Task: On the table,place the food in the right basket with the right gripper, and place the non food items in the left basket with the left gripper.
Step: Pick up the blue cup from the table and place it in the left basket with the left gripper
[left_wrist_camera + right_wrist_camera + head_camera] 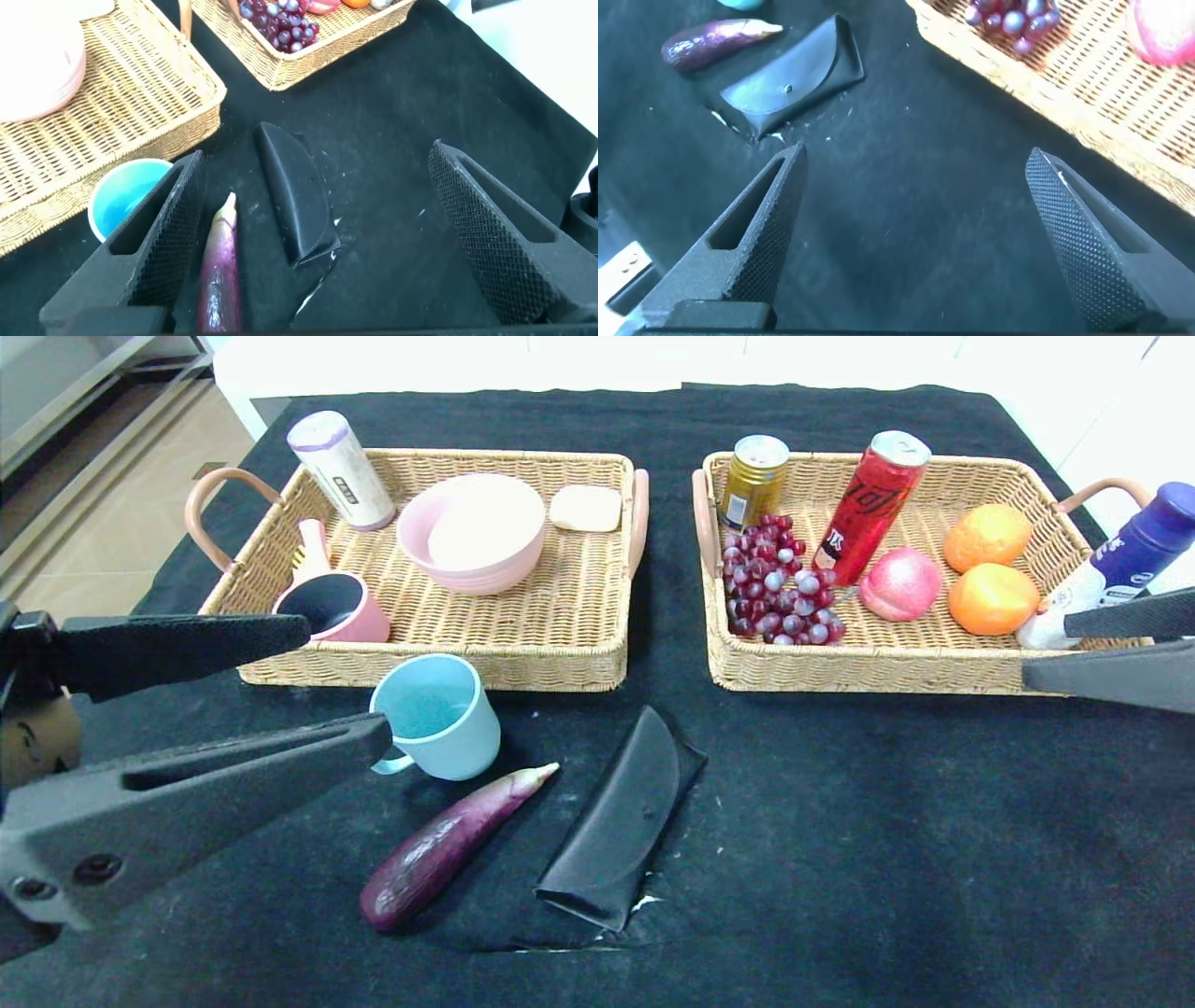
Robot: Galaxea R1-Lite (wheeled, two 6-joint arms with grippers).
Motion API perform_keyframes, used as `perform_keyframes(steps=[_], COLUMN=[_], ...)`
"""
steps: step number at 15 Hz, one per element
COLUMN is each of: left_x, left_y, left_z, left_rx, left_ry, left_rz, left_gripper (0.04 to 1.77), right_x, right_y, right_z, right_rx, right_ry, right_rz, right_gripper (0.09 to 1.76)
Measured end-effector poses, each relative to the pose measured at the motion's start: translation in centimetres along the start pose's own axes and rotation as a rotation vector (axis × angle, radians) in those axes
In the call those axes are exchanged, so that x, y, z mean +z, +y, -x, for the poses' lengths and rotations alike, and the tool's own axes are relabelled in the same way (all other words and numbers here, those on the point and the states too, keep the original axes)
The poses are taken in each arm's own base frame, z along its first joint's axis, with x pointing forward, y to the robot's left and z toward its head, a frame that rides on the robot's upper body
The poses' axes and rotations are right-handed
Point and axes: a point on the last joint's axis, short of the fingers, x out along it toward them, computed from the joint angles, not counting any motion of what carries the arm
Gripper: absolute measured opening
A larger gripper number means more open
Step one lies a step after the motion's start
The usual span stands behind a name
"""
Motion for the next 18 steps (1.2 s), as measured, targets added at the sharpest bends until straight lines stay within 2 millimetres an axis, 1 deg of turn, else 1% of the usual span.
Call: perform_keyframes(steps=[4, 8, 10, 12, 15, 18], left_x=[-0.1, -0.3, -0.5, -0.5, 0.0, 0.7], left_y=[0.0, 0.1, 0.1, 0.1, 0.2, 0.4], left_z=[-0.1, -0.3, -0.4, -0.5, -0.6, -0.9], left_rx=[-0.001, 0.0, -0.001, 0.013, 0.032, 0.053], left_ry=[0.005, 0.023, 0.059, 0.113, 0.213, 0.377], left_rz=[0.001, 0.004, 0.011, 0.021, 0.035, 0.041], left_gripper=[1.72, 1.72, 1.72, 1.72, 1.72, 1.72], right_x=[-1.8, -2.4, -2.4, -2.4, -2.3, -2.3], right_y=[0.0, -0.3, -0.4, -0.6, -0.8, -1.0], right_z=[0.1, -0.2, -0.3, -0.5, -0.6, -0.5], right_rx=[-0.019, -0.026, -0.028, -0.033, -0.037, -0.046], right_ry=[-0.008, 0.015, 0.016, 0.02, 0.024, 0.02], right_rz=[0.017, 0.006, 0.003, -0.002, -0.005, -0.008], right_gripper=[1.7, 1.7, 1.7, 1.7, 1.7, 1.7])
